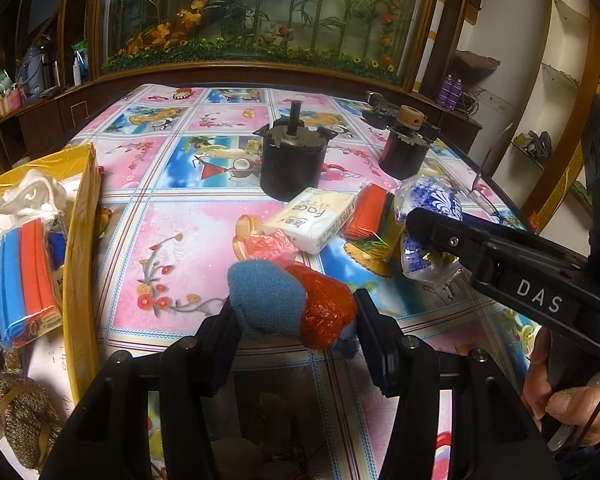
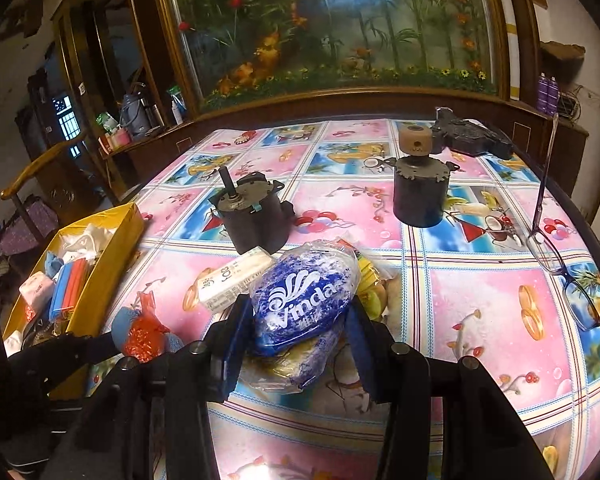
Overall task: Organize soft objects
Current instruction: 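Lift the fuzzy item and Vinda bag and carry both over the box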
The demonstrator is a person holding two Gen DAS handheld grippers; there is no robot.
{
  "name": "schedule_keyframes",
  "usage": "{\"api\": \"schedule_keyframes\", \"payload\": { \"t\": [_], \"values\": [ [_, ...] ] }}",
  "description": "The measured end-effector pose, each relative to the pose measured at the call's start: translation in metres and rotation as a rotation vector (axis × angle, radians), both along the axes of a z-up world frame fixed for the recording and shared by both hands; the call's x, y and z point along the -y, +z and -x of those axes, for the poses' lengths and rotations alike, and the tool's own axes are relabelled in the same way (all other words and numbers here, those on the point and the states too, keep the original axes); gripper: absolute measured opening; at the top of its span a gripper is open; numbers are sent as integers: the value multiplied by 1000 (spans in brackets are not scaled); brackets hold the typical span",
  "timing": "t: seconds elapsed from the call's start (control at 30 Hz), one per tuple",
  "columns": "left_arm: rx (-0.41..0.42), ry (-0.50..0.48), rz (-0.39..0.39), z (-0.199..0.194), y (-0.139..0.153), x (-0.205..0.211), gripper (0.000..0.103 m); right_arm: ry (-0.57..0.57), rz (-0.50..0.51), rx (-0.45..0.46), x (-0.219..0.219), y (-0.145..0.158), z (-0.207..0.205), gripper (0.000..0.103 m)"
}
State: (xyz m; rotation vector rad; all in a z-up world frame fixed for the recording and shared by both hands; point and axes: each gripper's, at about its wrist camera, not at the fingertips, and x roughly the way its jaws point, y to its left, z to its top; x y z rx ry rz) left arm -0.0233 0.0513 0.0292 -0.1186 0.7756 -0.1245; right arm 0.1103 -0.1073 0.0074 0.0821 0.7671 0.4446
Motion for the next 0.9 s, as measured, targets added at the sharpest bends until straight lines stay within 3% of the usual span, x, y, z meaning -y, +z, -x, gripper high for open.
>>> {"api": "schedule_keyframes", "payload": {
  "t": [0.9],
  "values": [
    [85,23,-80,11,11,7,53,12,-2,19,-4,3,3,50]
  ]
}}
